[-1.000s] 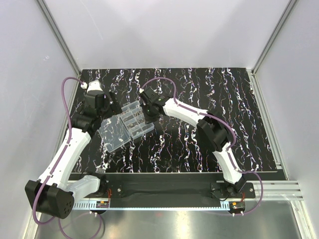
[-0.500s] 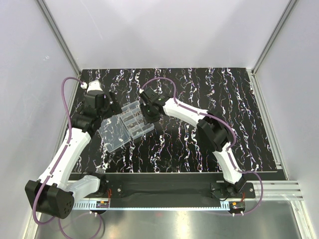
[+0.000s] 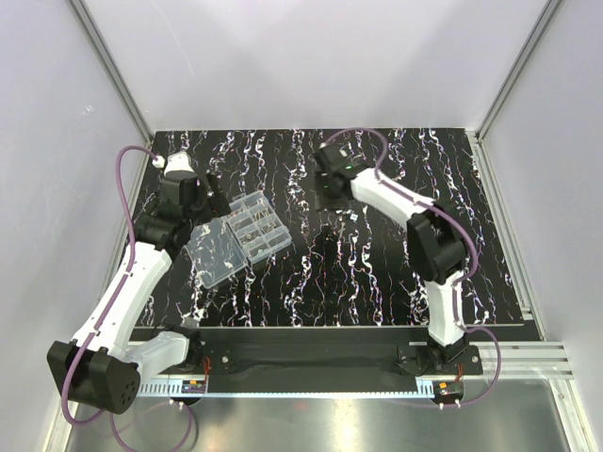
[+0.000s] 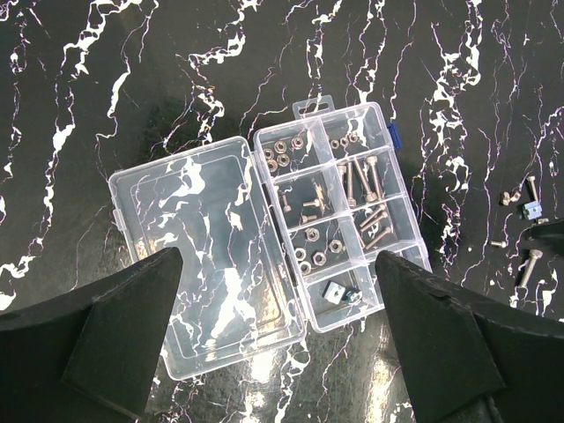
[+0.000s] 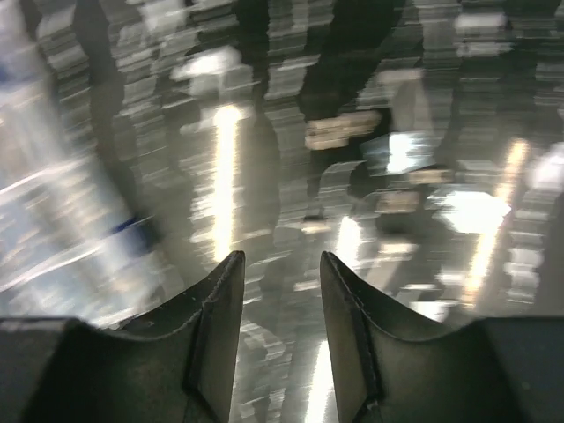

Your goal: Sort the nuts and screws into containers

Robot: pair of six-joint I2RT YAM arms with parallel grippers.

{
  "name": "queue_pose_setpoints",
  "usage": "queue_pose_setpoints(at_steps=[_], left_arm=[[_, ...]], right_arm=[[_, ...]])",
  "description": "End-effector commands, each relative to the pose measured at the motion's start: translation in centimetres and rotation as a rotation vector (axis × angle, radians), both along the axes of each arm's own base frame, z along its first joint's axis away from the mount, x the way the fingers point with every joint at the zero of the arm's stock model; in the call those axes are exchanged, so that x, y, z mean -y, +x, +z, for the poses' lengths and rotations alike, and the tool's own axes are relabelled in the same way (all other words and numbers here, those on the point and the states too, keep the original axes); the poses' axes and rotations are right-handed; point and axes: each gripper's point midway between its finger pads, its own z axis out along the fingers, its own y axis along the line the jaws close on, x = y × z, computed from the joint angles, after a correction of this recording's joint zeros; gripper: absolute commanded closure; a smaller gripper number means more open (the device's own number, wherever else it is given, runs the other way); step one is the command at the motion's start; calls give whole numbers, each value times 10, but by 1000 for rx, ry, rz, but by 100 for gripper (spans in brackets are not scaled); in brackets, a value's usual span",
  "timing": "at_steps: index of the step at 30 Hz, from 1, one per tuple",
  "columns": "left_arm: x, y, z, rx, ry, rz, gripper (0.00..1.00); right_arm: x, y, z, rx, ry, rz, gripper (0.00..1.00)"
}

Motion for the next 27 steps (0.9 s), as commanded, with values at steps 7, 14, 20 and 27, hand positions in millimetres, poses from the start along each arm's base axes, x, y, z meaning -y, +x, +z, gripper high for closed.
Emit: queue_pose_setpoints(at_steps=[7,14,20,27], left_arm=[[-1,3,6,34,-5,1,1],[-1,4,6,37,-6,1,1],[-1,3,6,35,-4,0,1],[-1,3,6,37,-3,1,1]], right_arm=[[31,8,-18,-10,-57,-99,53],[27,13,-16,-33,12,-290,53],[30,5,-34,-88,-5,-328,55],[27,-1,-41,-140,8,-392,58]])
